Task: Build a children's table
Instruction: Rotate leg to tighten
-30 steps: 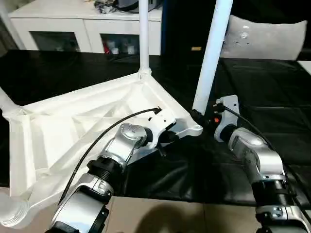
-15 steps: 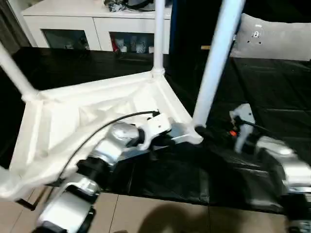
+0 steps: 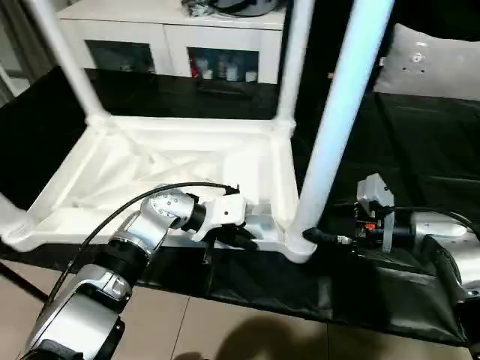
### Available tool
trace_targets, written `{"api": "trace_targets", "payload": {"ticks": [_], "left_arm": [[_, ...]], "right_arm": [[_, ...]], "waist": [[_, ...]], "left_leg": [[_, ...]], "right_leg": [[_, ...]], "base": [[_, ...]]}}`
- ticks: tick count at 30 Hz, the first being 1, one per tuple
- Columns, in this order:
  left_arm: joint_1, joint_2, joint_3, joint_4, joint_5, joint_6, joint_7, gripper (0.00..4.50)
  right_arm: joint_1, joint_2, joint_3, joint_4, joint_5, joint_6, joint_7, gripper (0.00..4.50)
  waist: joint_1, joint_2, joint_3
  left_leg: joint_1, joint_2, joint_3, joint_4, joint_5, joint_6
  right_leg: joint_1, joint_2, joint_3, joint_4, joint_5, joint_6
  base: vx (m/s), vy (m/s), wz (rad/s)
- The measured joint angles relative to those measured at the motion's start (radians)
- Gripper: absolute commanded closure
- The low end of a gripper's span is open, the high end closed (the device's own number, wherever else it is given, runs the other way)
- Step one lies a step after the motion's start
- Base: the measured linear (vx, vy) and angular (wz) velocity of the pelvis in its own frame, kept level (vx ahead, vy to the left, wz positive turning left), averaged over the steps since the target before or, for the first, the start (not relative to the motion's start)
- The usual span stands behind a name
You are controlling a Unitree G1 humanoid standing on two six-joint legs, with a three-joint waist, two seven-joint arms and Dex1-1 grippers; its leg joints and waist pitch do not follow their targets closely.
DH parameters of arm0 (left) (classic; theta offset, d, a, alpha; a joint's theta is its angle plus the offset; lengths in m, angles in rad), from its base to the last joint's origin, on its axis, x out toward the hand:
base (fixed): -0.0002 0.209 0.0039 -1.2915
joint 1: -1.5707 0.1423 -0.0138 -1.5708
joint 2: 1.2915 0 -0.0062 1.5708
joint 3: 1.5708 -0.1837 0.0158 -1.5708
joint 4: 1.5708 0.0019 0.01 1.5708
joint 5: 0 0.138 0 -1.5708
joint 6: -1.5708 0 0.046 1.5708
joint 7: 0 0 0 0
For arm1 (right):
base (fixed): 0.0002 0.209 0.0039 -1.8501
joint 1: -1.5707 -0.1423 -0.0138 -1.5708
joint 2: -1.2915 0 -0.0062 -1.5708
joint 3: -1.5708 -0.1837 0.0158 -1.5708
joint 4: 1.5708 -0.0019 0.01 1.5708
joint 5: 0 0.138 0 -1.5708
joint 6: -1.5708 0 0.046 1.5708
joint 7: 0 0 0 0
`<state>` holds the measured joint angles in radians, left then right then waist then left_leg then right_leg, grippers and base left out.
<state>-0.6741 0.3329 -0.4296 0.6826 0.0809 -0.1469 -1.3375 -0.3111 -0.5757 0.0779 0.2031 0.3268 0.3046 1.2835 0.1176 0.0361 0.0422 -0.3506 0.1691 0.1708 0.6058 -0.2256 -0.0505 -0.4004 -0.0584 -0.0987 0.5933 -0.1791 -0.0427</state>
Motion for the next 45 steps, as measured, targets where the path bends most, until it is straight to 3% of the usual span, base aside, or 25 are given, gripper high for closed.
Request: {"api": "trace_targets", "payload": {"ticks": [11, 15, 18, 22, 25, 28, 29, 30, 33, 39, 41, 43, 45], "left_arm": [[-0.008, 0.005, 0.001, 0.022, -0.013, -0.023, -0.047, 4.50], [-0.005, -0.016, 0.019, 0.017, -0.018, 0.052, -0.020, 4.50], [-0.005, -0.039, 0.054, 0.017, -0.005, 0.131, 0.086, 4.50], [-0.025, -0.138, 0.105, 0.035, 0.027, 0.291, 0.327, 4.50], [-0.031, -0.218, 0.126, 0.043, 0.026, 0.365, 0.462, 4.50], [-0.031, -0.268, 0.140, 0.042, 0.026, 0.404, 0.537, 4.50], [-0.031, -0.276, 0.140, 0.042, 0.027, 0.409, 0.551, 4.50], [-0.031, -0.281, 0.140, 0.041, 0.029, 0.410, 0.559, 4.50], [-0.031, -0.284, 0.137, 0.038, 0.033, 0.409, 0.559, 4.50], [-0.024, -0.257, 0.104, 0.025, 0.042, 0.365, 0.533, 4.50], [-0.019, -0.232, 0.096, 0.019, 0.043, 0.336, 0.513, 4.50], [-0.015, -0.194, 0.088, 0.016, 0.044, 0.293, 0.475, 4.50], [-0.007, -0.167, 0.086, 0.011, 0.044, 0.268, 0.442, 4.50]], "right_arm": [[0.011, -0.003, 0.008, -0.013, 0.054, 0.088, 0.051, 2.47], [0.035, 0.013, -0.012, -0.054, 0.059, 0.129, -0.018, 2.52], [0.029, 0.091, -0.043, -0.062, 0.026, 0.161, -0.176, 2.54], [-0.034, 0.259, -0.114, -0.054, -0.050, 0.260, -0.553, 2.56], [-0.075, 0.329, -0.141, -0.032, -0.096, 0.281, -0.738, 2.56], [-0.092, 0.363, -0.150, -0.010, -0.115, 0.259, -0.831, 2.56], [-0.092, 0.367, -0.150, -0.005, -0.122, 0.246, -0.840, 2.22], [-0.087, 0.368, -0.150, -0.003, -0.127, 0.229, -0.839, 1.88], [-0.066, 0.370, -0.159, -0.017, -0.122, 0.212, -0.820, 1.82], [-0.021, 0.286, -0.151, -0.067, -0.099, 0.216, -0.711, 1.21], [0.005, 0.224, -0.122, -0.070, -0.094, 0.196, -0.630, 1.01], [0.045, 0.144, -0.061, -0.072, -0.104, 0.125, -0.505, 0.89], [0.054, 0.121, -0.048, -0.072, -0.106, 0.103, -0.449, 0.89]], "waist": [[0.008, 0.000, 0.000], [0.010, -0.001, 0.000], [-0.003, -0.002, 0.000], [-0.048, -0.002, -0.001], [-0.069, -0.002, -0.002], [-0.073, -0.001, -0.002], [-0.073, 0.000, -0.003], [-0.072, 0.001, -0.003], [-0.070, 0.001, -0.003], [-0.059, 0.002, -0.003], [-0.058, 0.002, -0.003], [-0.061, 0.002, -0.003], [-0.064, 0.003, -0.003]], "left_leg": [[0.000, 0.001, 0.000, 0.000, 0.000, 0.000], [0.001, 0.001, 0.001, 0.000, 0.000, -0.001], [0.002, 0.001, 0.001, 0.000, 0.005, -0.001], [0.004, 0.000, 0.002, 0.000, 0.007, -0.007], [0.004, 0.000, 0.002, 0.000, 0.007, -0.006], [0.003, 0.000, 0.001, -0.001, 0.008, -0.005], [0.003, 0.000, 0.001, -0.002, 0.008, -0.004], [0.003, 0.000, 0.001, -0.003, 0.008, -0.004], [0.003, 0.000, 0.001, -0.004, 0.012, 0.001], [0.002, 0.000, 0.000, -0.006, 0.011, 0.002], [0.001, 0.000, 0.000, -0.008, 0.011, 0.002], [-0.001, 0.001, 0.000, -0.008, 0.011, 0.002], [-0.002, 0.002, 0.000, -0.009, 0.011, 0.002]], "right_leg": [[0.001, 0.000, -0.001, 0.001, -0.001, 0.001], [0.001, 0.000, 0.000, 0.002, -0.001, 0.001], [0.002, 0.000, 0.000, 0.002, -0.002, 0.006], [0.003, -0.001, -0.001, -0.002, -0.002, 0.006], [0.005, -0.001, -0.001, -0.006, -0.001, 0.006], [0.006, -0.001, -0.001, -0.008, 0.002, 0.006], [0.007, -0.001, -0.001, -0.009, 0.003, 0.007], [0.007, -0.001, -0.002, -0.010, 0.004, 0.007], [0.008, -0.001, -0.002, -0.010, 0.004, 0.007], [0.007, 0.000, -0.003, -0.011, 0.005, 0.006], [0.006, 0.000, -0.004, -0.011, 0.005, 0.006], [0.003, 0.001, -0.004, -0.011, 0.005, 0.006], [0.002, 0.001, -0.004, -0.011, 0.005, 0.006]], "base": [[0.000, 0.000, 0.00], [0.000, 0.000, 0.00], [0.000, 0.000, 0.00], [0.000, 0.000, 0.00], [0.000, 0.000, 0.00], [0.000, 0.000, 0.00], [0.000, 0.000, 0.00], [0.000, 0.000, 0.00], [0.000, 0.000, 0.00], [0.000, 0.000, 0.00], [0.000, 0.000, 0.00], [0.000, 0.000, 0.00], [0.000, 0.000, 0.00]]}}
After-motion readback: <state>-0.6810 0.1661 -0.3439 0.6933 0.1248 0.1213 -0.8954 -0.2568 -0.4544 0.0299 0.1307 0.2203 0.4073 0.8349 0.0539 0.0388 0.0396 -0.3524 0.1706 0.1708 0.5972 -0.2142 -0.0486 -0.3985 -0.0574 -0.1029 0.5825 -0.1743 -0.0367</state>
